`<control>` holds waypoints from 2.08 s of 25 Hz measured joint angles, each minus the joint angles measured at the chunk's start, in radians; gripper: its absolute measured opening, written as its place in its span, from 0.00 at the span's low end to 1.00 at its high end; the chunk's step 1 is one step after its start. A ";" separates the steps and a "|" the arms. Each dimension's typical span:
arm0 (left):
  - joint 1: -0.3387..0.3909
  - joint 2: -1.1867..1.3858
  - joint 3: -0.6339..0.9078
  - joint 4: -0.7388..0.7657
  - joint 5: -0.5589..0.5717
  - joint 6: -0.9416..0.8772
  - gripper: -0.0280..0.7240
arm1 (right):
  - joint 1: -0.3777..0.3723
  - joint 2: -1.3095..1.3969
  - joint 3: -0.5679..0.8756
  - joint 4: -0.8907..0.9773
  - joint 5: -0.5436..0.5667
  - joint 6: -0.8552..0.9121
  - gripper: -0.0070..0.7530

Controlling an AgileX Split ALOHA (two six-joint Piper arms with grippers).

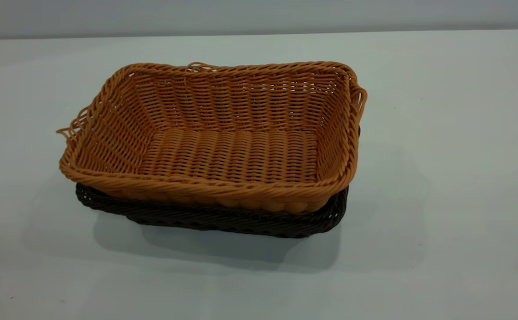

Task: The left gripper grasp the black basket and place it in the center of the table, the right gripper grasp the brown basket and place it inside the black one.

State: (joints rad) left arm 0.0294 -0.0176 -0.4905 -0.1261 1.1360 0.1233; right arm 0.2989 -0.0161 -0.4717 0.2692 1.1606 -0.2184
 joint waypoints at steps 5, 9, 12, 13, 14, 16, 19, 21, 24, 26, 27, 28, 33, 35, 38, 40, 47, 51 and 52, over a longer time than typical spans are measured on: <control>0.000 0.000 0.000 0.005 0.000 -0.012 0.81 | 0.000 0.000 0.000 0.002 0.000 0.000 0.75; 0.000 0.000 0.000 0.005 0.000 -0.013 0.81 | 0.000 0.000 0.000 0.003 0.000 0.000 0.75; 0.000 0.000 0.000 0.007 -0.002 -0.009 0.81 | 0.000 0.000 0.000 0.003 0.000 0.000 0.75; 0.000 0.000 0.001 0.008 -0.003 -0.009 0.81 | 0.000 0.000 0.000 0.003 0.000 0.000 0.75; 0.000 0.000 0.001 0.010 -0.003 -0.009 0.81 | 0.000 0.000 0.000 0.003 0.000 0.000 0.75; 0.000 0.000 0.001 0.020 -0.004 -0.008 0.81 | 0.000 0.000 0.000 0.004 0.000 0.000 0.75; 0.000 0.000 0.001 0.031 -0.006 -0.012 0.81 | 0.000 0.000 0.000 0.005 0.000 0.000 0.75; 0.000 0.000 0.001 0.031 -0.006 -0.012 0.81 | 0.000 0.000 0.000 0.005 0.000 0.000 0.75; 0.000 0.000 0.001 0.032 -0.006 -0.012 0.81 | 0.000 0.000 0.000 0.005 0.000 0.000 0.75; 0.000 0.000 0.001 0.032 -0.006 -0.012 0.81 | 0.000 0.000 0.000 0.005 0.000 0.000 0.75; 0.000 0.000 0.001 0.032 -0.006 -0.012 0.81 | 0.000 0.000 0.000 0.005 0.000 0.000 0.75; 0.000 0.000 0.001 0.032 -0.006 -0.012 0.81 | 0.000 0.000 0.000 0.005 0.000 0.000 0.75; 0.000 0.000 0.001 0.032 -0.006 -0.013 0.81 | 0.000 0.000 0.000 0.005 0.000 0.000 0.75; 0.000 0.000 0.001 0.032 -0.006 -0.013 0.81 | -0.020 0.000 0.000 0.005 0.000 0.000 0.75; 0.000 0.000 0.001 0.032 -0.006 -0.013 0.81 | -0.122 0.000 0.000 0.005 0.000 0.000 0.75; 0.000 0.000 0.001 0.032 -0.006 -0.013 0.81 | -0.196 0.000 0.000 0.005 0.000 0.000 0.75; 0.000 0.000 0.001 0.032 -0.006 -0.013 0.81 | -0.342 0.000 0.000 -0.090 -0.007 0.102 0.75; 0.000 0.000 0.001 0.032 -0.006 -0.016 0.81 | -0.350 0.000 0.001 -0.195 -0.012 0.218 0.75; 0.000 0.000 0.001 0.032 -0.006 -0.016 0.81 | -0.350 0.000 0.001 -0.209 -0.012 0.240 0.75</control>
State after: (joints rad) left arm 0.0294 -0.0176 -0.4896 -0.0937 1.1298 0.1078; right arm -0.0510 -0.0161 -0.4711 0.0607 1.1489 0.0215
